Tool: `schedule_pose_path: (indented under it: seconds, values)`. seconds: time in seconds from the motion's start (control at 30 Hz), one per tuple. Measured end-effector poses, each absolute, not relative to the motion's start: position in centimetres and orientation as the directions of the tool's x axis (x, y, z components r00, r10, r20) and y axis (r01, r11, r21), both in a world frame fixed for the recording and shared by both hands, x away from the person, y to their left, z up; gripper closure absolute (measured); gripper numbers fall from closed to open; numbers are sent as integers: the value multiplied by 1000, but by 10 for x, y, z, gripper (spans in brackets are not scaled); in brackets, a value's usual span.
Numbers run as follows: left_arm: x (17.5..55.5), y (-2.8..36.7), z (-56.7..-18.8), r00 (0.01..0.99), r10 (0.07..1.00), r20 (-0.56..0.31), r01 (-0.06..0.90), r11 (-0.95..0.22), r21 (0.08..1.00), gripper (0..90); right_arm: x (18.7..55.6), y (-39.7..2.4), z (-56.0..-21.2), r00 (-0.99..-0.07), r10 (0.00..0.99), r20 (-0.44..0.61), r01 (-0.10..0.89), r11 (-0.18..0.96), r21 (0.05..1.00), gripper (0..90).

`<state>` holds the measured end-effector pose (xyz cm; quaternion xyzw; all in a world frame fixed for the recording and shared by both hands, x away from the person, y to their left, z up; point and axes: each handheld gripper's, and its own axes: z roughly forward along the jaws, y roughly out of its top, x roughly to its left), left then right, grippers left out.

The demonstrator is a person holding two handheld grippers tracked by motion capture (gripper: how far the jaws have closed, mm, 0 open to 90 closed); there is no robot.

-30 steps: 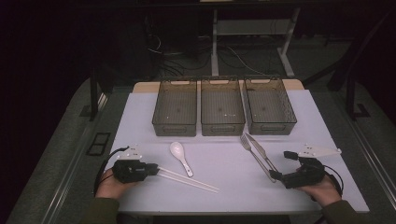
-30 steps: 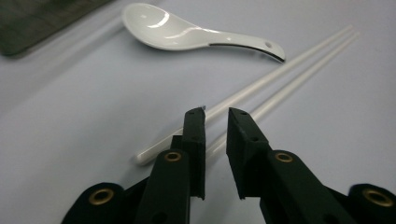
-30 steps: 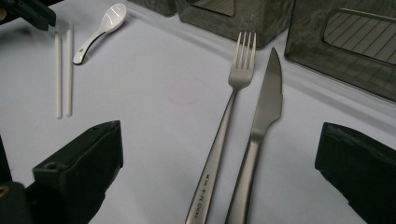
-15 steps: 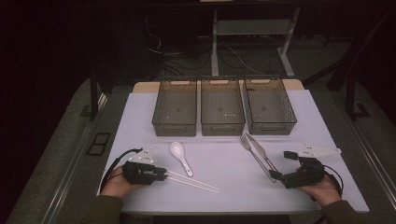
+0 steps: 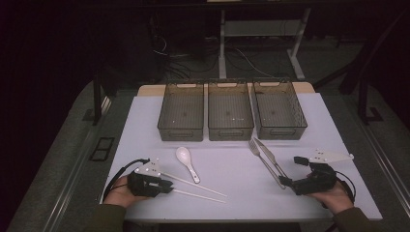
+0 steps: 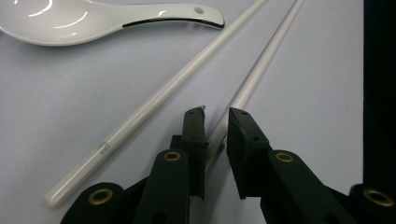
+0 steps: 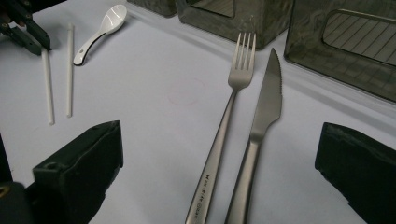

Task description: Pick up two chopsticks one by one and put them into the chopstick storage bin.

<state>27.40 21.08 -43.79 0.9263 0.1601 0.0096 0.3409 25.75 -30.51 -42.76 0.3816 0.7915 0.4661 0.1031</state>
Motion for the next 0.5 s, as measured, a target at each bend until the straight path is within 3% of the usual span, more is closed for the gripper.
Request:
schedule_pose_path:
  seconds: [0.5]
  values:
    - [253, 198, -435, 959, 276, -60, 254, -751, 609, 765, 257, -305, -428, -686, 702, 192, 509, 274, 816, 10]
